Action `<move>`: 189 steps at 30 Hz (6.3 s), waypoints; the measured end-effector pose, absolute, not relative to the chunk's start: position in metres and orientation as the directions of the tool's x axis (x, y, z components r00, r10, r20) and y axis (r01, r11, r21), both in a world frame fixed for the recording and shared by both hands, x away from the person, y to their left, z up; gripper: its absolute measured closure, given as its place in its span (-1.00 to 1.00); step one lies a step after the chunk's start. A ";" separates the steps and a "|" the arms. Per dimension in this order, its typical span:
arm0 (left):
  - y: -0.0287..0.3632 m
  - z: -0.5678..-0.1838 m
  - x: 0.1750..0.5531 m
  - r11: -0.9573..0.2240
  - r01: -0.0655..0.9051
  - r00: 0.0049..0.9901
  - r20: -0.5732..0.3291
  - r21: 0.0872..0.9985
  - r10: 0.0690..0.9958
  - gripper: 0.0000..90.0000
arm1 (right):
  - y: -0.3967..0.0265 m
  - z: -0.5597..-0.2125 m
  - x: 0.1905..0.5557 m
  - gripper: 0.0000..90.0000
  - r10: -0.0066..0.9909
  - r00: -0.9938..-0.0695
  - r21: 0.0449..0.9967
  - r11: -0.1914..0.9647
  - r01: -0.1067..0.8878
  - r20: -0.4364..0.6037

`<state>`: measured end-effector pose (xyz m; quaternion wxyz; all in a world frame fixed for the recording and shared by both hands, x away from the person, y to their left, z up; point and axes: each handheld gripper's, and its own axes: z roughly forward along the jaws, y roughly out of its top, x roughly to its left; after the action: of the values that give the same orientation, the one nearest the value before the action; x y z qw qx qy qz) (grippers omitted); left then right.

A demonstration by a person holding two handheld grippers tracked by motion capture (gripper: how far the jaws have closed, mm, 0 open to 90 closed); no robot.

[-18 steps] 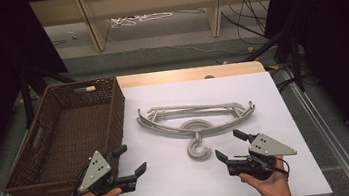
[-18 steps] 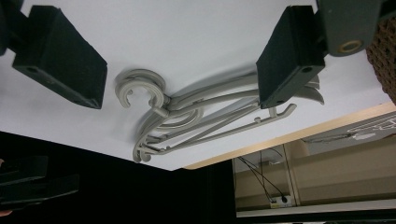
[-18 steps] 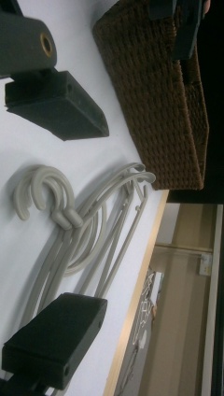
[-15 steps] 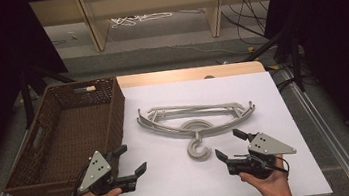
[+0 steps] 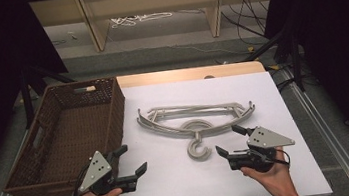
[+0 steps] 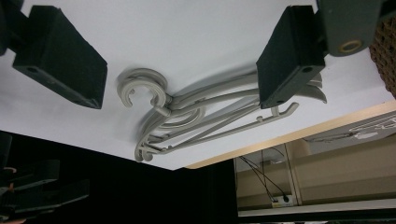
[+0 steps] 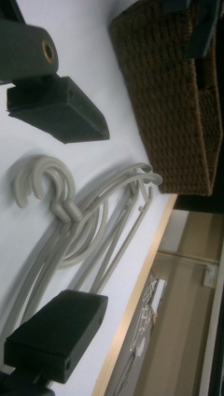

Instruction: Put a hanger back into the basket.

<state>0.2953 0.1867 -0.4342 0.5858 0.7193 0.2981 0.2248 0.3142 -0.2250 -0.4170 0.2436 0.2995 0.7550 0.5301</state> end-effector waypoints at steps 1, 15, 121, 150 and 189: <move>0.187 -0.434 0.295 -0.136 0.166 0.721 -0.026 0.977 0.692 -0.64 | -0.225 -0.416 0.316 -0.58 0.703 -0.709 0.946 0.261 0.191 -0.051; 0.186 -0.434 0.295 -0.138 0.165 0.726 -0.025 0.977 0.688 -0.65 | -0.224 -0.405 0.356 -0.42 0.572 -0.801 0.826 0.529 0.195 -0.177; 0.171 -0.420 0.300 -0.228 0.089 0.752 0.084 0.970 0.654 -0.60 | -0.199 -0.401 0.413 0.84 0.032 -0.866 0.390 0.901 -0.191 -0.498; 0.086 -0.414 0.349 -0.645 0.012 0.847 0.335 0.764 0.413 -0.41 | -0.201 -0.398 0.369 0.84 -0.029 -0.896 0.398 0.889 -0.225 -0.443; 0.066 -0.393 0.343 -0.790 -0.155 0.905 0.406 0.594 0.127 0.73 | -0.206 -0.383 0.366 0.77 -0.063 -0.912 0.504 0.817 -0.280 -0.405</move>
<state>0.3433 0.0658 -0.3935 0.3243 0.9205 -0.0076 0.2178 0.3657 -0.2060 -0.3831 0.1884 -0.0919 0.9343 0.2882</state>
